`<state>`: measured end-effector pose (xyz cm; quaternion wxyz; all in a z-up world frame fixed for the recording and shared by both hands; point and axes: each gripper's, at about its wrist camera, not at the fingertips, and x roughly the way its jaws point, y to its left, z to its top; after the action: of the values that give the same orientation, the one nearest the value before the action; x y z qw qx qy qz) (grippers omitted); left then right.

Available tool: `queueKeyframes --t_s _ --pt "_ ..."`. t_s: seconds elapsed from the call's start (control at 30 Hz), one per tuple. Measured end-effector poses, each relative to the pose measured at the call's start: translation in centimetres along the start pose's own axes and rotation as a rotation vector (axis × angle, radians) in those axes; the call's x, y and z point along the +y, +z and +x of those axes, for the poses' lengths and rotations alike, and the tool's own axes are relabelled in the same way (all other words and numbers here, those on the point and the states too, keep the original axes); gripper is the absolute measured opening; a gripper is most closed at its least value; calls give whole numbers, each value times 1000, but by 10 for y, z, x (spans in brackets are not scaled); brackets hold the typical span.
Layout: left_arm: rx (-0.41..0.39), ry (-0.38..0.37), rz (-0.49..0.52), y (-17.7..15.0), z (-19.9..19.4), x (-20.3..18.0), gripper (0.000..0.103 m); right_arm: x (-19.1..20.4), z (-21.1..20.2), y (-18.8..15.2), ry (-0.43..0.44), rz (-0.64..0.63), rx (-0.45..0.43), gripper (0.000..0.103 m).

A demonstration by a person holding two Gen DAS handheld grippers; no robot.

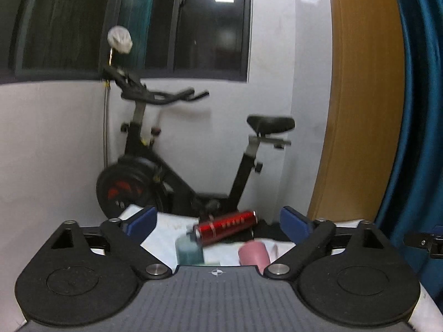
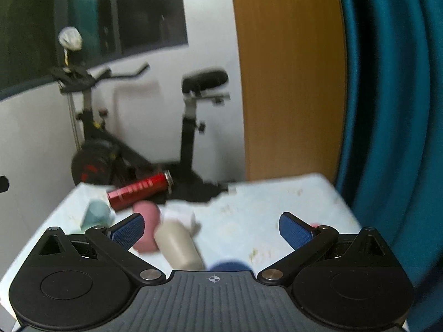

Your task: Flip cup upright

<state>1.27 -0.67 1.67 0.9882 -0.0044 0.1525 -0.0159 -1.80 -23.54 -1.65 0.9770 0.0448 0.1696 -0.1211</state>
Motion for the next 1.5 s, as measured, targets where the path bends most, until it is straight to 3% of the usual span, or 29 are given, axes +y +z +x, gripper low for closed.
queueKeyframes --t_s 0.37,1.5 --pt "-23 -12 -12 8 -8 -11 103 15 -23 24 21 -41 -42 103" --pt "-3 -29 11 9 1 -3 103 23 -24 19 9 -42 -42 103"
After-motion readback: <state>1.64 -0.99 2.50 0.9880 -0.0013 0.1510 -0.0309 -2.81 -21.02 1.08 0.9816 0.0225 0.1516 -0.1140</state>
